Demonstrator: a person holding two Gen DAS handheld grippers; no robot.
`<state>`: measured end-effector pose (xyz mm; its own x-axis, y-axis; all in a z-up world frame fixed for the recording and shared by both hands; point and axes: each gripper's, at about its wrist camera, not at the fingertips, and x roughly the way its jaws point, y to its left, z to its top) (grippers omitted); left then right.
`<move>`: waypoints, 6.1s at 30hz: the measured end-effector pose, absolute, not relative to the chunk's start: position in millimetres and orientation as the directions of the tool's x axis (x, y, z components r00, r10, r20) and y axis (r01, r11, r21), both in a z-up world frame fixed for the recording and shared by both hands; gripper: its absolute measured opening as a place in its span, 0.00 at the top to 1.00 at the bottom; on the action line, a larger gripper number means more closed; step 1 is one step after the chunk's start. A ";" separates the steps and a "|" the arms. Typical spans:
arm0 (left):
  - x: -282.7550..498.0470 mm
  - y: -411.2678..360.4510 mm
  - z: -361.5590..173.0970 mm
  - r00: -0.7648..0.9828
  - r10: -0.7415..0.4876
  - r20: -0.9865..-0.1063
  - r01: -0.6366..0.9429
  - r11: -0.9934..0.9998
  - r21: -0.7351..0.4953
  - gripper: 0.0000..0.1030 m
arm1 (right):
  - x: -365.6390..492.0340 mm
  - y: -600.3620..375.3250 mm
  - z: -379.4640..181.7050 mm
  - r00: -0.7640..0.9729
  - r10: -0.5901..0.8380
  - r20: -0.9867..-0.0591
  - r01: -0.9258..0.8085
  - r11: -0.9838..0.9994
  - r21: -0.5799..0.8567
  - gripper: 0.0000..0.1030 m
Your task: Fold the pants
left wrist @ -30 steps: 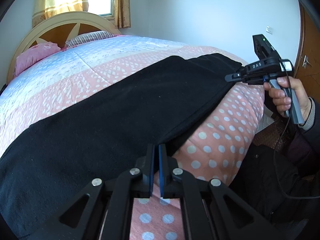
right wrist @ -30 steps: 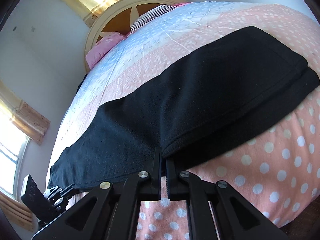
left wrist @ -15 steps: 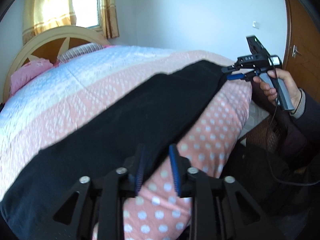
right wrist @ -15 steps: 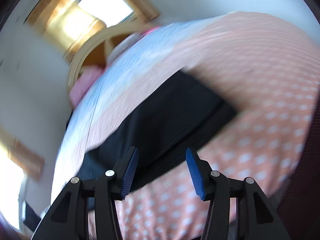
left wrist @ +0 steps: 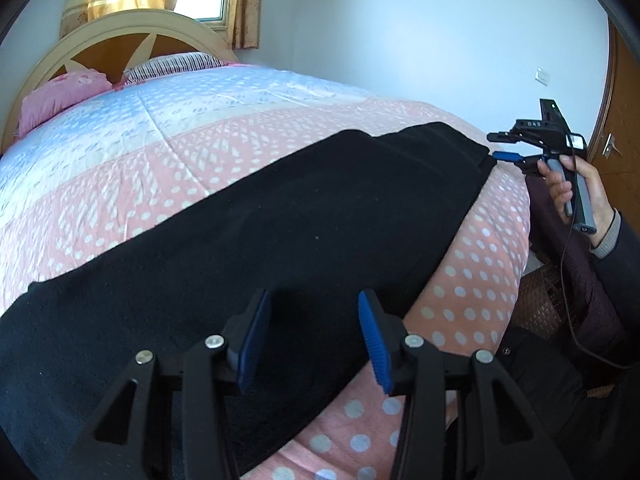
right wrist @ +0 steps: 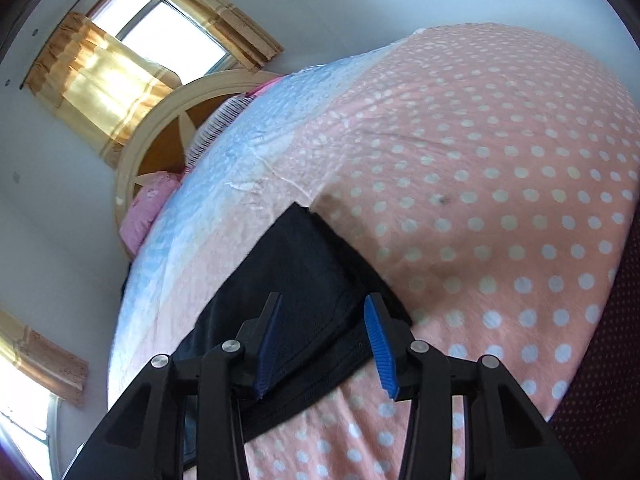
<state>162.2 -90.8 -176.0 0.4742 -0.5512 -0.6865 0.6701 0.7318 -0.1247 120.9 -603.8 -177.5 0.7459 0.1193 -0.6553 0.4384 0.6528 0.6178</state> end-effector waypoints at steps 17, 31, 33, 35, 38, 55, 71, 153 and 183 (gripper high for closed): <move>159.7 -90.4 -183.3 0.484 -0.557 -0.675 0.668 0.733 -0.127 0.50 | 107.7 -603.8 -163.2 0.786 0.031 -0.618 0.431 0.689 0.582 0.95; 158.7 -86.9 -183.4 0.485 -0.568 -0.665 0.671 0.729 -0.133 0.49 | 109.1 -605.7 -175.0 0.705 -0.069 -0.706 0.536 0.704 0.466 0.71; 158.6 -86.6 -183.4 0.487 -0.568 -0.663 0.670 0.730 -0.133 0.49 | 102.3 -597.1 -160.0 0.721 -0.124 -0.682 0.537 0.722 0.436 0.71; 158.2 -86.9 -183.6 0.488 -0.569 -0.662 0.670 0.730 -0.134 0.49 | 100.2 -581.0 -143.2 0.755 -0.127 -0.643 0.489 0.762 0.424 0.71; 158.2 -87.0 -183.7 0.489 -0.571 -0.659 0.670 0.730 -0.135 0.49 | 111.4 -544.2 -129.9 0.800 -0.024 -0.600 0.344 0.838 0.424 0.66; 163.3 -82.7 -182.3 0.555 -0.512 -0.655 0.587 0.799 -0.128 0.24 | 145.9 -401.0 -132.9 0.699 0.223 -0.679 -0.026 0.957 0.288 0.59; 165.8 -85.7 -183.7 0.562 -0.485 -0.670 0.581 0.808 -0.097 0.17 | 141.9 -347.6 -161.5 0.623 0.224 -0.750 -0.138 0.975 0.177 0.57; 142.3 72.4 -186.8 0.734 -0.148 -0.662 0.173 0.984 -0.029 0.00 | 175.5 -167.9 -176.7 0.289 0.673 -0.681 -0.481 0.717 0.504 0.52; 168.5 3.6 -151.3 0.713 -0.306 -0.631 0.321 0.942 -0.094 0.00 | 149.5 -426.0 -150.7 0.663 0.319 -0.677 0.042 0.887 0.459 0.42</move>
